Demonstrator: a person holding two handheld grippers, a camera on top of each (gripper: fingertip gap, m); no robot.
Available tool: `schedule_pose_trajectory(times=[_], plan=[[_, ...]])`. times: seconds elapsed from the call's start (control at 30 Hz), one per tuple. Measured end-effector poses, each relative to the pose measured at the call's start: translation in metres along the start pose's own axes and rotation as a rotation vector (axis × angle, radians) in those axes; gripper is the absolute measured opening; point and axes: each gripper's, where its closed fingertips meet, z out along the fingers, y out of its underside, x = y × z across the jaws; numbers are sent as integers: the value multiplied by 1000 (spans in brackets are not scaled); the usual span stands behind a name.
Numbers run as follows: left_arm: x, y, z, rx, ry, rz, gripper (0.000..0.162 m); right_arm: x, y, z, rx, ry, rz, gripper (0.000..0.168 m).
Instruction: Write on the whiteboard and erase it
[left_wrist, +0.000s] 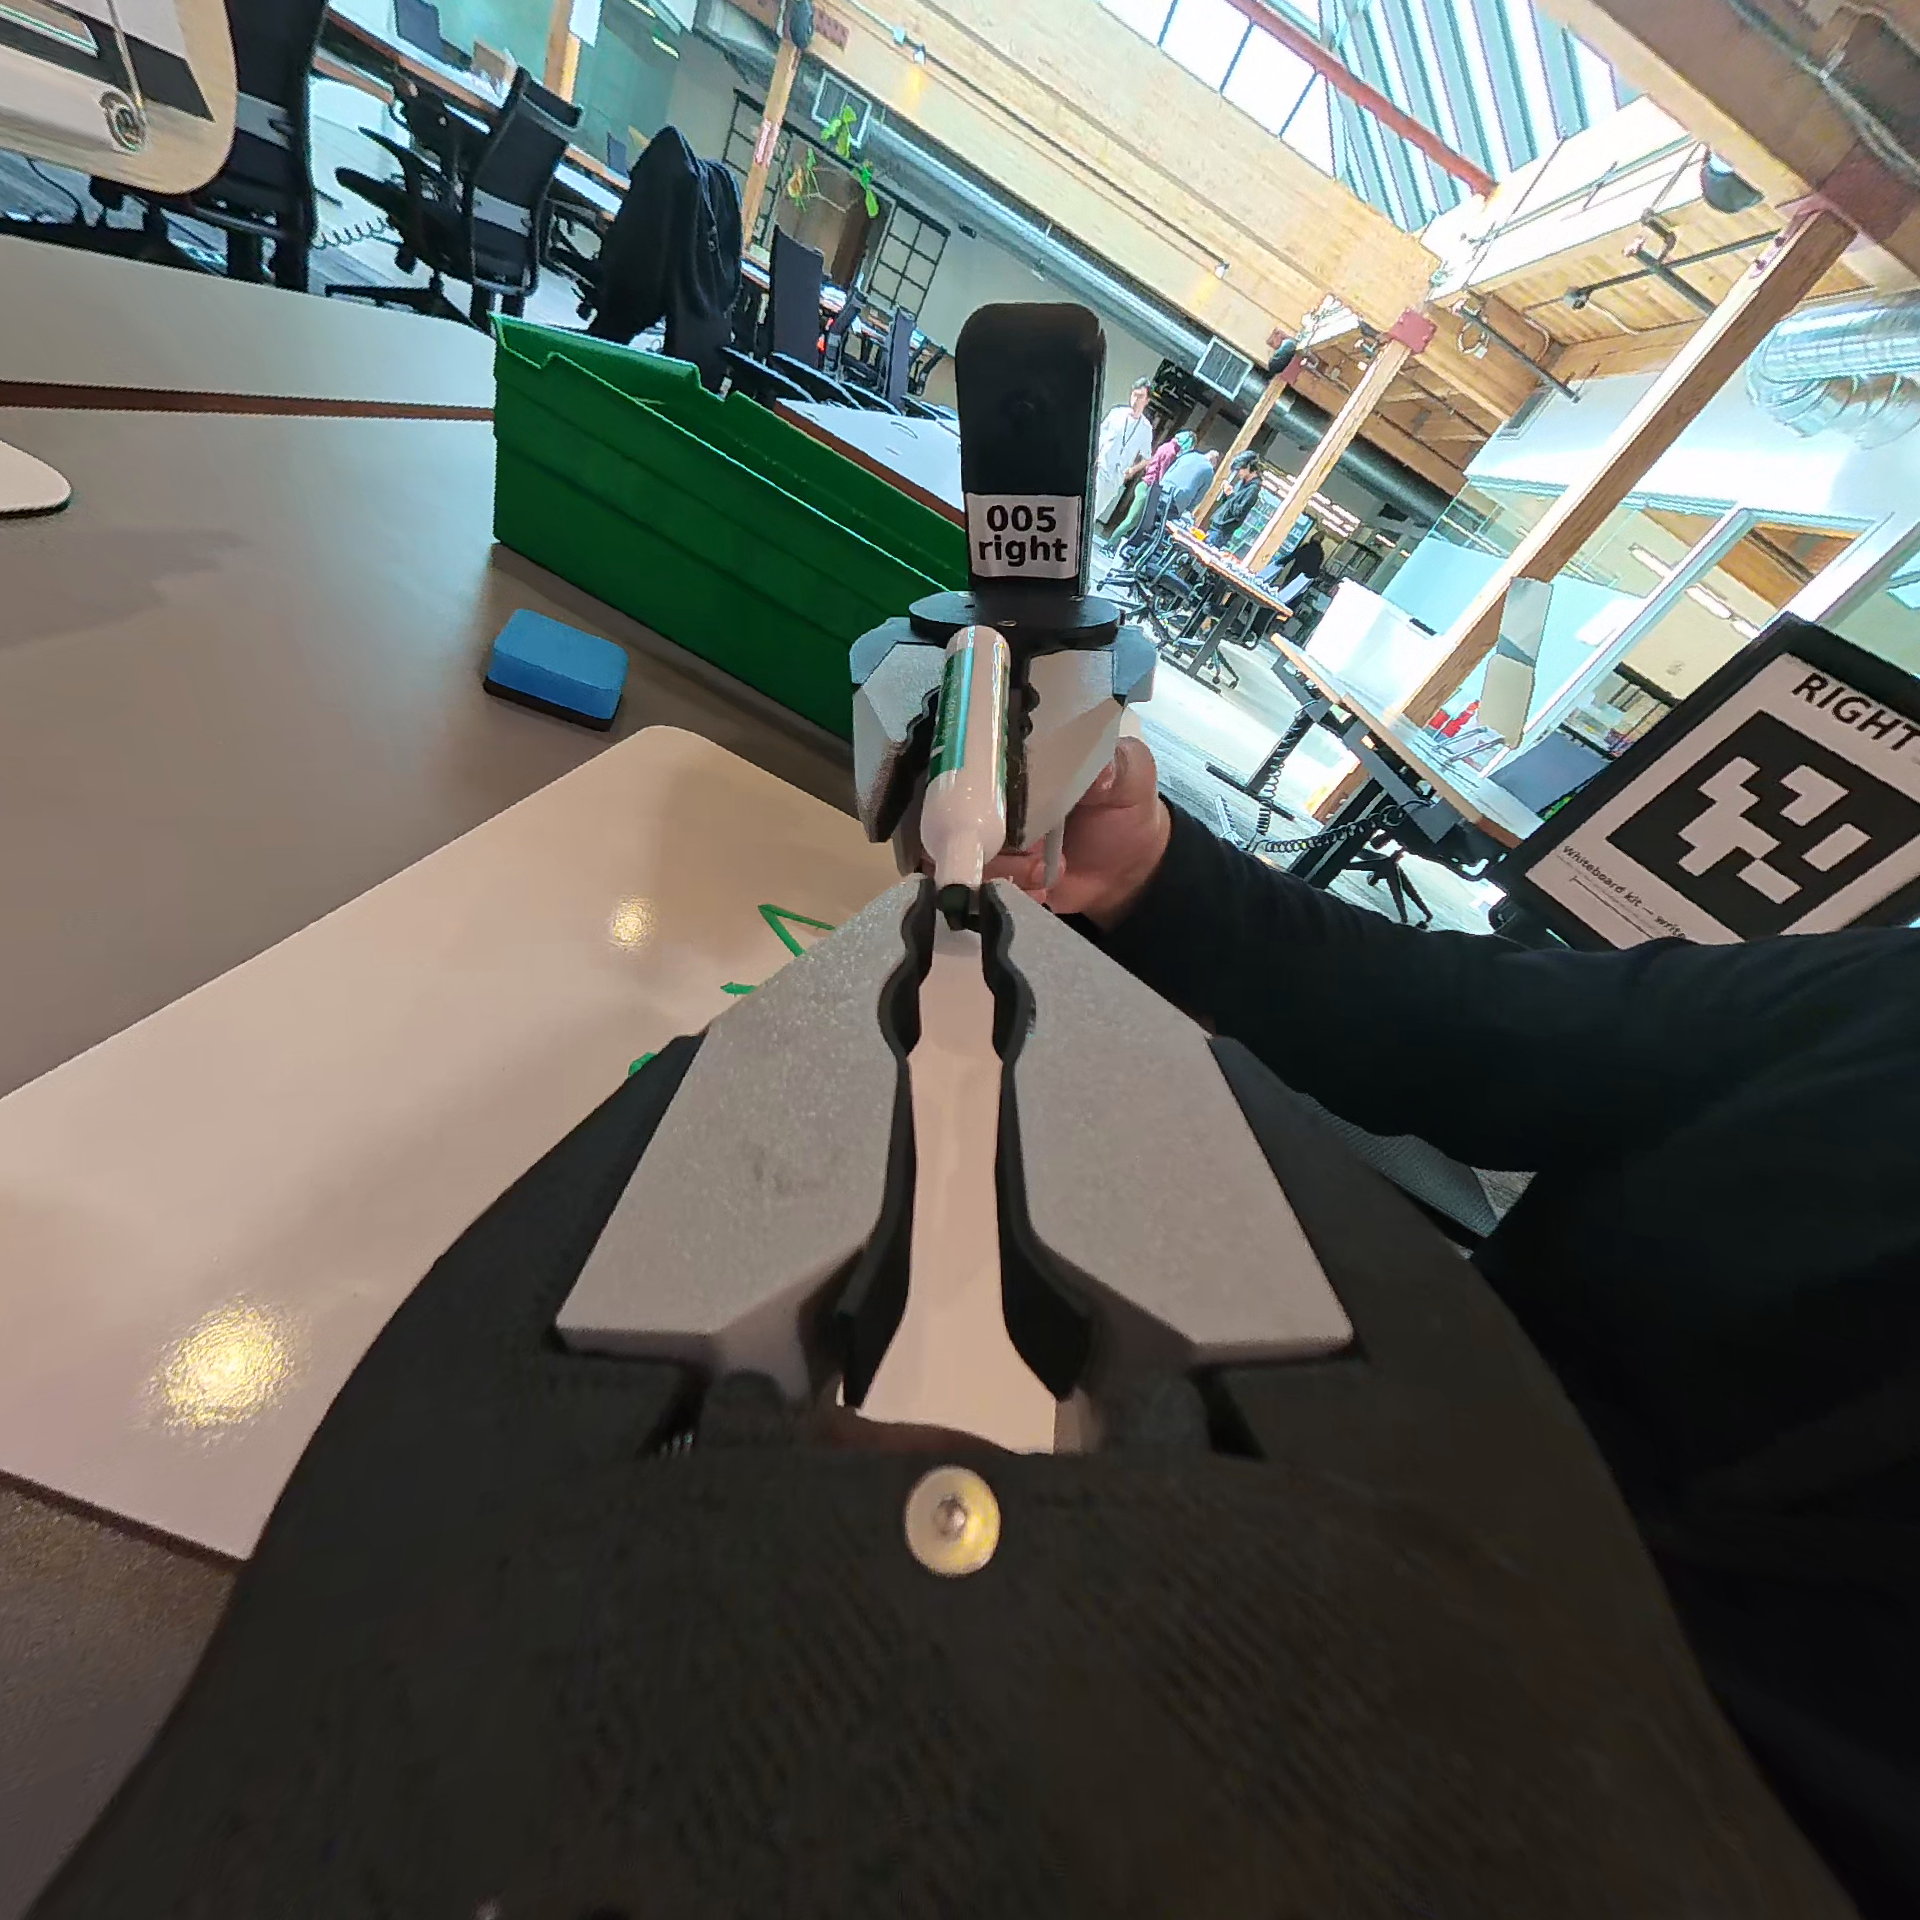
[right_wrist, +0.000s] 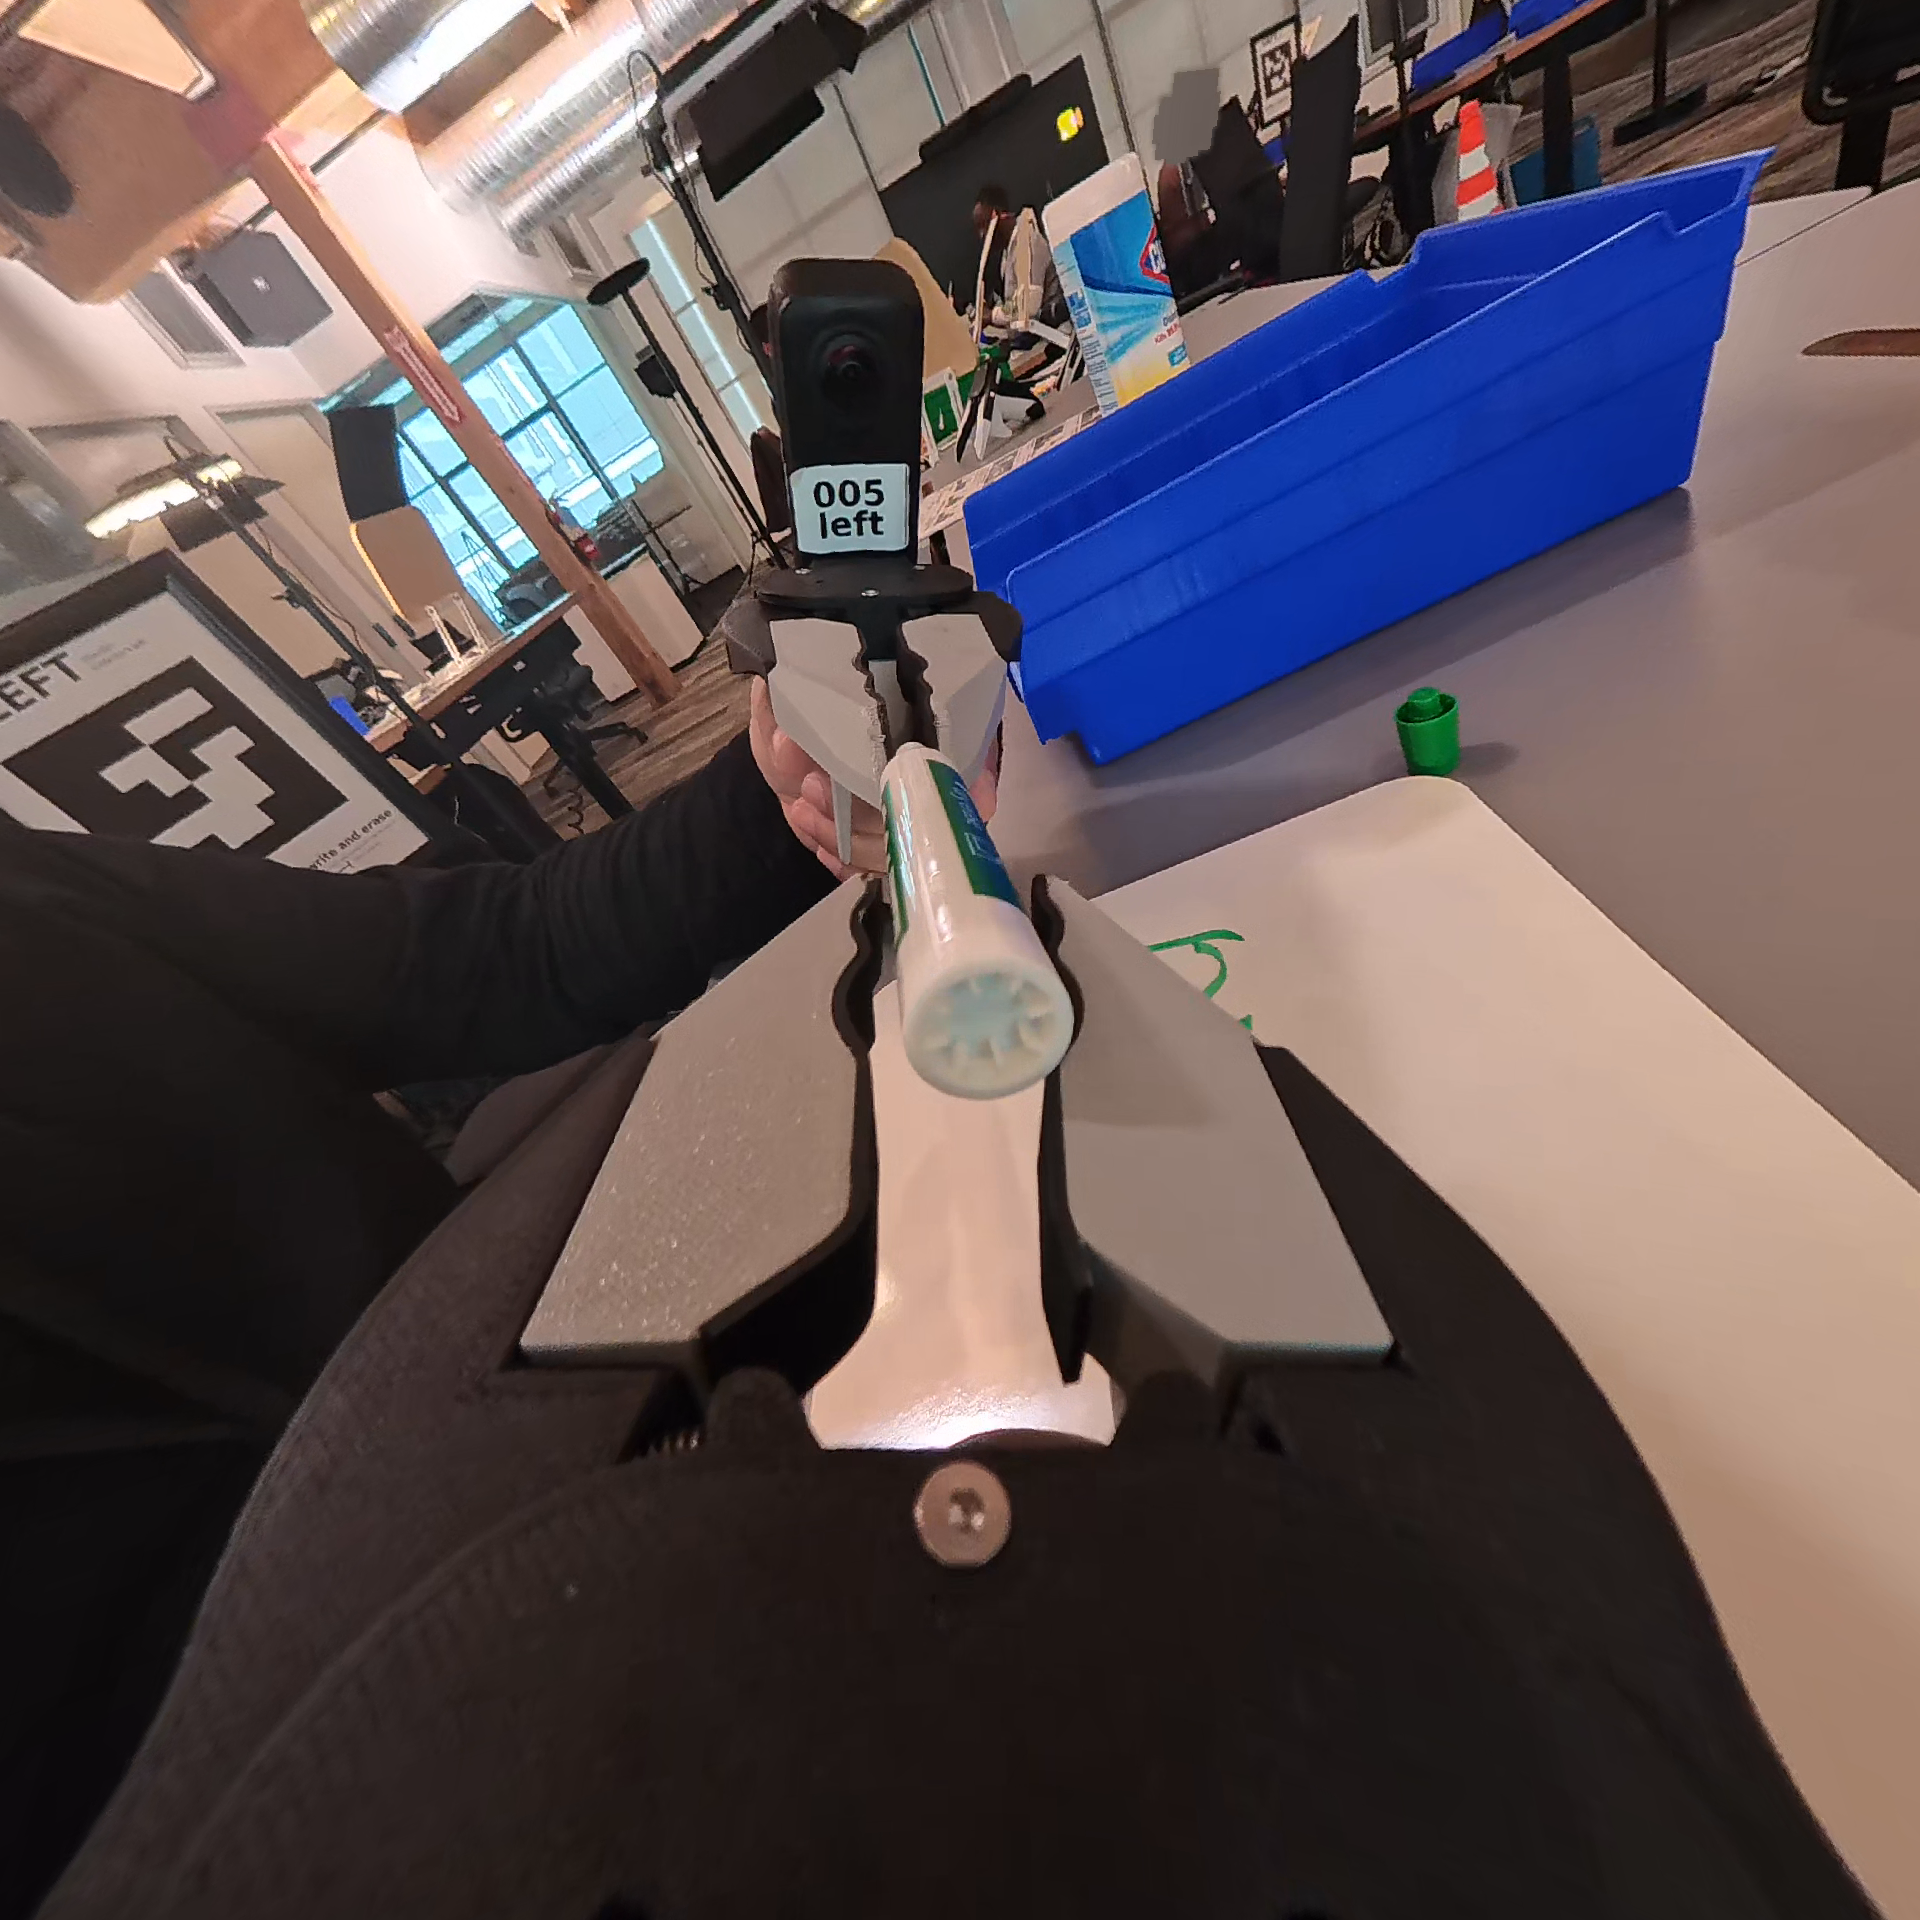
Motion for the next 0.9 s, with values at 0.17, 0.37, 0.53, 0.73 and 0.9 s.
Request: schedule_pose_trajectory(times=[0.17,0.37,0.53,0.73,0.9], plan=[[0,4,1,-19,8,-12,6,-2,5,0,-36,-27,21,28],[-2,6,1,-33,-1,-12,6,-2,8,0,-44,-34,35,31],[-1,9,3,-48,-1,-2,6,-1,8,0,-41,-33,45,33],[-1,10,3,-51,1,-7,6,-1,6,-1,-26,-40,56,35],[-5,10,2,-50,-13,-10,6,3,10,-1,-62,31,-37,24]])
